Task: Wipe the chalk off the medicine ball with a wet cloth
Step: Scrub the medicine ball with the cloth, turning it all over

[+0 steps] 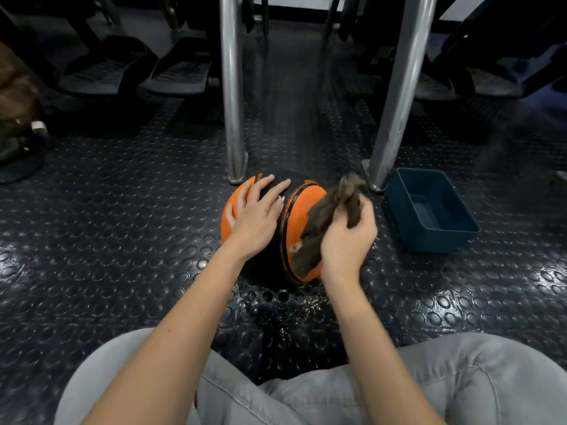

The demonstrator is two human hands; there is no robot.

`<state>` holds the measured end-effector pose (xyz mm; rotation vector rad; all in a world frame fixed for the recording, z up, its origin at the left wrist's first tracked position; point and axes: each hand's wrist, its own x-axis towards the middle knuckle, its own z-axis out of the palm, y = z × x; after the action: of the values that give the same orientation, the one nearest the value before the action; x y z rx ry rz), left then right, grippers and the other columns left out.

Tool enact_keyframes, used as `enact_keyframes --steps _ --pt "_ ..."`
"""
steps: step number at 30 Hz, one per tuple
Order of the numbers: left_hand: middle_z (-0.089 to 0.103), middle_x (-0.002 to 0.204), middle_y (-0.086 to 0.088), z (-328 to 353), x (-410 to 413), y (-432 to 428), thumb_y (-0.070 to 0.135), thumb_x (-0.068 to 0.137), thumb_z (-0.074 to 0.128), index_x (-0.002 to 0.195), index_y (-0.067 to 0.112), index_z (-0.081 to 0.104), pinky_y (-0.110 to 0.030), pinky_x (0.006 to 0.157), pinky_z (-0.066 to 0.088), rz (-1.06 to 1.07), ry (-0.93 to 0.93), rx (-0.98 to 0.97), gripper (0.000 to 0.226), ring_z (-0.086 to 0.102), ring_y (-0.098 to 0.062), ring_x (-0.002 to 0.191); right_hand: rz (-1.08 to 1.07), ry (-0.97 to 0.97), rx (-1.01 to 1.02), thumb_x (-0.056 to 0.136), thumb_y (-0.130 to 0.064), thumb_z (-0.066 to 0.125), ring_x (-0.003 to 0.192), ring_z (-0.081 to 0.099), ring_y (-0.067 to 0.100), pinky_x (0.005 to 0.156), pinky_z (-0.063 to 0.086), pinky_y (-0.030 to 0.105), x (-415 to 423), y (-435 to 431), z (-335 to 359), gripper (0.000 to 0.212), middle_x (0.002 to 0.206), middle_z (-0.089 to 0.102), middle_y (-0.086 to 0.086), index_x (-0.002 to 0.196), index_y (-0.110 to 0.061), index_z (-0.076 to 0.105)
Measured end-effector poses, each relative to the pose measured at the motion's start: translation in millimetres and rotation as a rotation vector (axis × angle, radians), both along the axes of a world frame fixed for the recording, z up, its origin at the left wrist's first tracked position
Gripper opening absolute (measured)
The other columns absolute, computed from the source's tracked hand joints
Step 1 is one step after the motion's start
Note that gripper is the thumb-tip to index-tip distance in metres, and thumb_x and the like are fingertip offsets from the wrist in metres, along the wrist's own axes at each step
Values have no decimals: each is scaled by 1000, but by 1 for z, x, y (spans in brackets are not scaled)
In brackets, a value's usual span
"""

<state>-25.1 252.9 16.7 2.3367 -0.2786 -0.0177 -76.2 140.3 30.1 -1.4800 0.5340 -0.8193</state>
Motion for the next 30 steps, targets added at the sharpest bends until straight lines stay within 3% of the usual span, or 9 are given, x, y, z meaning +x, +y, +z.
enact_keyframes --steps 2,4,6,13,18,19,21,23,30 --pt "19 153 22 -3 -3 1 35 103 31 136 51 36 -40 112 -8 -6 -17 5 37 -2 -3 142 131 89 -356 88 4 48 94 49 10 89 36 9 15 -10 10 34 104 52 5 109 -16 65" --pt "18 153 21 -5 -6 1 35 103 31 137 48 36 -40 113 -9 -6 -27 12 37 -3 -3 142 267 259 -735 88 3 45 100 44 20 87 39 23 28 -15 4 39 106 48 6 111 -21 66" --pt "17 153 22 -4 -6 2 35 103 30 138 49 35 -42 113 -10 -17 -20 17 38 -4 -2 142 288 332 -831 88 2 43 103 43 24 83 42 32 41 -25 -8 40 107 50 6 110 -21 66" --pt "16 153 22 -1 -7 0 35 103 29 138 52 32 -44 113 -10 -31 -2 23 39 -5 -2 141 394 571 -394 85 13 42 112 54 23 90 41 26 73 -79 -34 44 119 62 12 116 -9 65" --pt "15 153 22 -4 -9 0 36 104 27 139 52 31 -45 114 -8 -14 -19 41 39 -5 -3 142 371 681 112 91 12 41 44 55 16 40 43 27 42 -80 -82 28 69 60 14 111 5 60" --pt "16 153 22 -3 -9 0 36 104 27 139 52 31 -46 114 -8 -9 -18 44 39 -5 -3 142 329 667 166 91 11 42 47 57 18 42 47 30 38 -77 -84 26 69 60 14 108 5 59" --pt "16 153 23 -4 -8 -2 36 104 26 139 52 31 -46 113 -8 -5 -11 49 39 -4 -4 142 244 631 258 90 10 41 77 62 27 69 55 40 30 -67 -88 26 88 64 16 105 -1 59" --pt "16 153 22 -3 -7 -4 36 103 26 139 52 32 -46 113 -7 -2 -11 52 39 -4 -5 142 173 627 337 89 8 40 93 58 29 88 51 44 16 -50 -92 27 101 63 15 104 -9 56" --pt "16 153 22 -2 -7 -8 35 104 26 139 52 31 -47 113 -7 -25 -27 86 39 -3 -6 143 59 572 355 87 10 33 94 49 22 82 39 31 -18 -8 -90 31 111 51 12 104 -15 38"
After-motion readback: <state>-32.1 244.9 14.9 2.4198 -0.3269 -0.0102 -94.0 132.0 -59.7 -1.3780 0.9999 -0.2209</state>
